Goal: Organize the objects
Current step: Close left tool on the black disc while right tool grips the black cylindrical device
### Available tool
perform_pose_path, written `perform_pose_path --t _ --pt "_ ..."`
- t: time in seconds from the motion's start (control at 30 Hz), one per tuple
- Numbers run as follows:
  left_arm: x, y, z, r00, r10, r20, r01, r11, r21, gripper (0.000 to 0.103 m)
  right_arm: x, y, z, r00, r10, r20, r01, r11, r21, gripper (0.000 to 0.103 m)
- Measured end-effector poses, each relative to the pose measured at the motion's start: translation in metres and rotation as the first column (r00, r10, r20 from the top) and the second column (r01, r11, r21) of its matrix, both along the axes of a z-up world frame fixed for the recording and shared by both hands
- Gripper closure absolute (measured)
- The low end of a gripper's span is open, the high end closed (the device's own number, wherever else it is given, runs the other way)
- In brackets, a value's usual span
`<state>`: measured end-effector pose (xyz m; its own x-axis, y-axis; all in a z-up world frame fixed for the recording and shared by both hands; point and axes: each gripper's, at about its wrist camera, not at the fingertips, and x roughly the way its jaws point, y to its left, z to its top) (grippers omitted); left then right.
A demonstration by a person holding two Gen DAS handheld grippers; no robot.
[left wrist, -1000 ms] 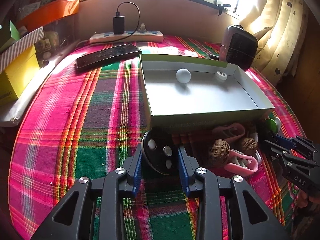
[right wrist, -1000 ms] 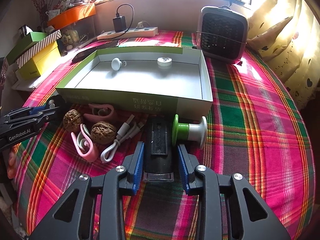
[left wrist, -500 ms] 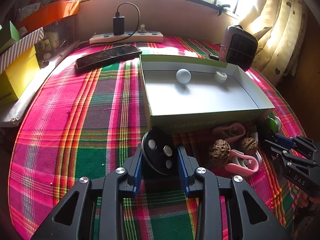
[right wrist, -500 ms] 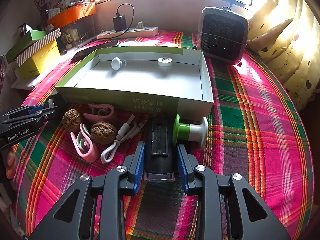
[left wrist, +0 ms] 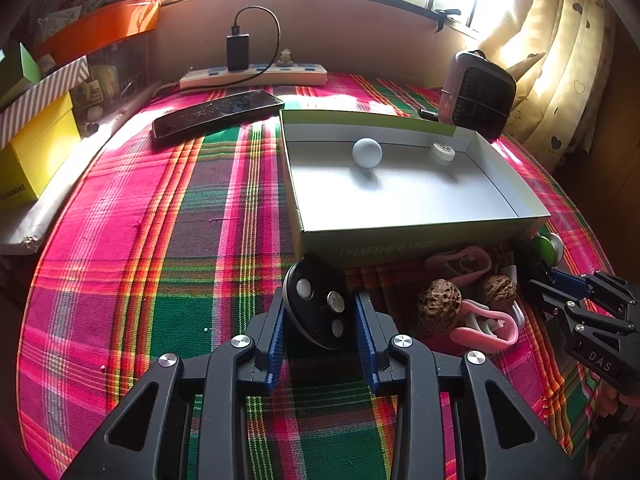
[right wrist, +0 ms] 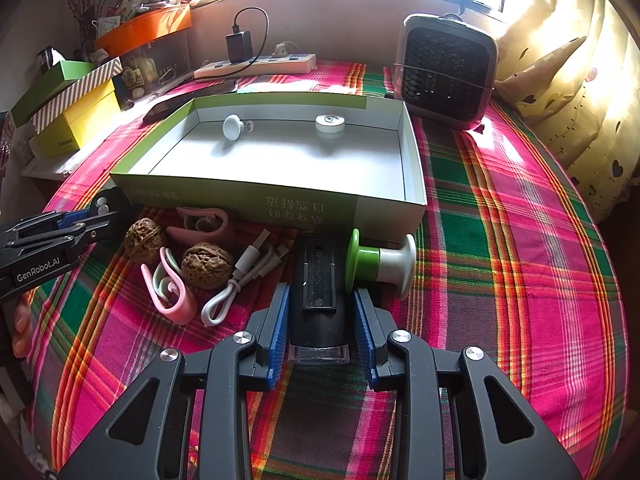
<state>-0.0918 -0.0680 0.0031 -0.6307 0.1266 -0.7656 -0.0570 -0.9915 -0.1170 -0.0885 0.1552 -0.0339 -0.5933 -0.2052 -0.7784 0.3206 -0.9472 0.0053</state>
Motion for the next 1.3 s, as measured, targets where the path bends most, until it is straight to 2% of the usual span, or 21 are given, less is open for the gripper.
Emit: perform_pose_path --t 1.07,1.3 --pt "0.007 -0.002 0.006 1.000 0.013 -0.008 -0.013 1.000 0.010 0.078 0.008 -0.005 0.007 1.000 0.022 -0.013 -0.023 0.998 -0.051 0.072" --pt "0.011 -0.002 0.012 1.000 0.011 -0.019 -0.011 1.000 0.007 0.078 0.012 -0.006 0.011 0.999 0.037 -0.019 -0.038 0.996 -0.075 0.075"
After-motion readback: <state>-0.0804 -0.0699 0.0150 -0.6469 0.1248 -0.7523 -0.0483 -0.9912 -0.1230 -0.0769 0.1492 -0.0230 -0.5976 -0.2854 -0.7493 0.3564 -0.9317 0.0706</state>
